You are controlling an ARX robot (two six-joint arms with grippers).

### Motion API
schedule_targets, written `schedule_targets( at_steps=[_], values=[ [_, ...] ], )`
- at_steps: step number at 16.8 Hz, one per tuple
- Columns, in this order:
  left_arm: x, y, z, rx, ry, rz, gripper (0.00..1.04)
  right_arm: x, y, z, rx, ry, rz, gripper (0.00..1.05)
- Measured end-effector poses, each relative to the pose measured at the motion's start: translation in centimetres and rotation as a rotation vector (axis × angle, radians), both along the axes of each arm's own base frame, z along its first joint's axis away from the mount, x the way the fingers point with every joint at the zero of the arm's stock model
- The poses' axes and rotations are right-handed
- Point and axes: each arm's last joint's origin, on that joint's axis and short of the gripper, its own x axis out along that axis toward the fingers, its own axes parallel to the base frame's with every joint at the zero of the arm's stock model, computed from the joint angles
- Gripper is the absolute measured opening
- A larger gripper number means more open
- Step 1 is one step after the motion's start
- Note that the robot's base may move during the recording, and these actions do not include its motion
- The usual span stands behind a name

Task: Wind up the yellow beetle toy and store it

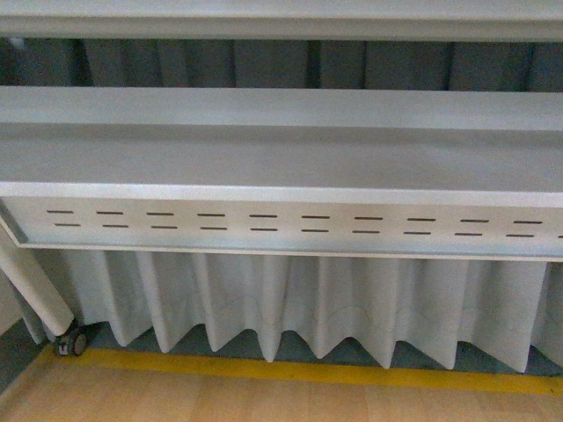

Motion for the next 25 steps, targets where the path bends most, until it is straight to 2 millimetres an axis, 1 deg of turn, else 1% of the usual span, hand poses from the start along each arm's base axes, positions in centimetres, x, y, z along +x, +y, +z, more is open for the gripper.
schedule_targets(
  at_steps=[25],
  values=[
    [0.00, 0.00, 0.01, 0.000, -0.002, -0.001, 0.98, 0.00, 0.00, 0.00, 0.000, 0.000, -0.001, 0.98]
  ],
)
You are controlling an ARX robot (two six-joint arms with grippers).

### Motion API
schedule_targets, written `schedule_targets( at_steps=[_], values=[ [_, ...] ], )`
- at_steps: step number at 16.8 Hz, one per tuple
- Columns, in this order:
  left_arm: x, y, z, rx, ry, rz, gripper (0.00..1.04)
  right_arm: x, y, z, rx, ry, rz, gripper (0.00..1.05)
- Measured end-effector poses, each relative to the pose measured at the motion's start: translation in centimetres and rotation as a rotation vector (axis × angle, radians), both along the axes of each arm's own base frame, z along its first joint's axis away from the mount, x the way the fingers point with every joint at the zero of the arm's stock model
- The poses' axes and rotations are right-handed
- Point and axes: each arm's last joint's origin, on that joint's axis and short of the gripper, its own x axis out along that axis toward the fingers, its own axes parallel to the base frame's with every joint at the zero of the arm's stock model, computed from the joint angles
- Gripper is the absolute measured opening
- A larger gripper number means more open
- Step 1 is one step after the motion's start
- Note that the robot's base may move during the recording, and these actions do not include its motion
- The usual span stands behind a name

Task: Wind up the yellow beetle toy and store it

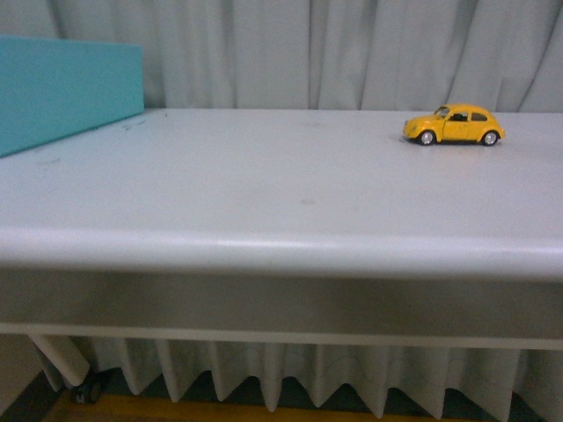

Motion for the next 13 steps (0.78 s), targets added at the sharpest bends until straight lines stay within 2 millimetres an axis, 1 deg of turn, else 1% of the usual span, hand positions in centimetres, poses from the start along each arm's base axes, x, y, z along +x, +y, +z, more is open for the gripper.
schedule_targets(
  at_steps=[13],
  values=[
    [0.00, 0.00, 0.04, 0.000, -0.004, 0.001, 0.98, 0.00, 0.00, 0.05, 0.000, -0.005, 0.001, 0.98]
  ],
)
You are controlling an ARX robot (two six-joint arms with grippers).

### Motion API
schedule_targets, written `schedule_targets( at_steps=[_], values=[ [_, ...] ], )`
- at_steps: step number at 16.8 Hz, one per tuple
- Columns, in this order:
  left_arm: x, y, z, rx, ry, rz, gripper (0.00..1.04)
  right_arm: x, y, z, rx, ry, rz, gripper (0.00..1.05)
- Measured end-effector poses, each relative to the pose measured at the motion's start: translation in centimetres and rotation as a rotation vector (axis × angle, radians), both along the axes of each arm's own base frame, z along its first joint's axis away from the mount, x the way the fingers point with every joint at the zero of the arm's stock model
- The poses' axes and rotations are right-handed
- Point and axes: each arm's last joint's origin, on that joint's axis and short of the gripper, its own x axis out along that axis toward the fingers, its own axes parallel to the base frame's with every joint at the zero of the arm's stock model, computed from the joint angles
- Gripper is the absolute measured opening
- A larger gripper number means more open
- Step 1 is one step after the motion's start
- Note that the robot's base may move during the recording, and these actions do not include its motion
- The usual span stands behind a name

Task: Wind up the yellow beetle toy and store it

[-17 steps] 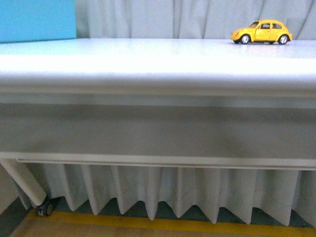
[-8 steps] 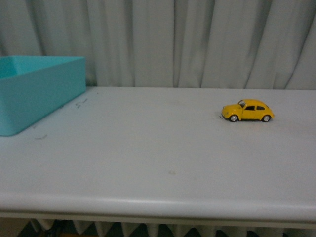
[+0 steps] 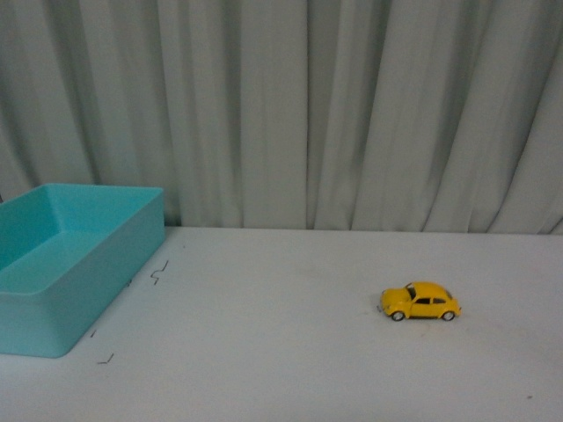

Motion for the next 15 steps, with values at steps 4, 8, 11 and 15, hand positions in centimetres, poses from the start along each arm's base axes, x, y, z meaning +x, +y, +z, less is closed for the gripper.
schedule_targets(
  at_steps=[4, 8, 11, 15],
  values=[
    [0.00, 0.00, -0.04, 0.000, 0.004, 0.000, 0.98, 0.00, 0.00, -0.05, 0.000, 0.005, 0.000, 0.98],
    [0.00, 0.00, -0.03, 0.000, 0.003, 0.000, 0.98, 0.01, 0.00, -0.05, 0.000, 0.005, 0.000, 0.98],
    [0.00, 0.00, -0.03, 0.000, 0.003, 0.000, 0.98, 0.01, 0.00, -0.05, 0.000, 0.005, 0.000, 0.98],
    [0.00, 0.00, -0.03, 0.000, 0.003, 0.000, 0.98, 0.01, 0.00, -0.05, 0.000, 0.005, 0.000, 0.98]
  ],
)
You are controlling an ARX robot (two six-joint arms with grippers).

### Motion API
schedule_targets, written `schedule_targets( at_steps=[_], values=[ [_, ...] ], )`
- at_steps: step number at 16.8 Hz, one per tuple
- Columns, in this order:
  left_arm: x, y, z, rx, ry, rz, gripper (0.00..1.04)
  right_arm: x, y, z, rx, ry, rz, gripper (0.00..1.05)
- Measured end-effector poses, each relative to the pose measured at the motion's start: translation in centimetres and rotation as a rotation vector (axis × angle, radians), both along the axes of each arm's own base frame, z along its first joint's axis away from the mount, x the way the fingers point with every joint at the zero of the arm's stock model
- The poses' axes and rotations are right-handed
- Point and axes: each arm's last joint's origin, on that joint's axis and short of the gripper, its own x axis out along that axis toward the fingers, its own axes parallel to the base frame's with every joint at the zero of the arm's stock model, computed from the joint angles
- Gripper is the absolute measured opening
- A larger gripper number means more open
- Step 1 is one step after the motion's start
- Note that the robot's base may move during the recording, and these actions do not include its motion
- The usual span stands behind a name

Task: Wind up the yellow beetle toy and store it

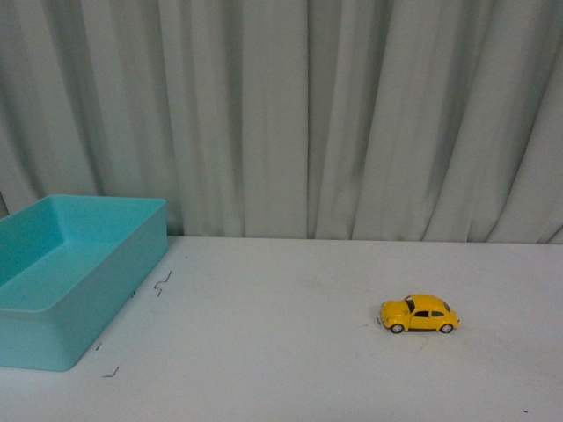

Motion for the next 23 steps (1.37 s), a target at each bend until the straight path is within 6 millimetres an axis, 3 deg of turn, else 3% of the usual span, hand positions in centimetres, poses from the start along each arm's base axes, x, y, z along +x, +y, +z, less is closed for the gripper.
schedule_targets(
  at_steps=[23],
  values=[
    [0.00, 0.00, 0.00, 0.000, 0.000, 0.000, 0.98, 0.00, 0.00, 0.00, 0.000, 0.000, 0.000, 0.98]
  ],
)
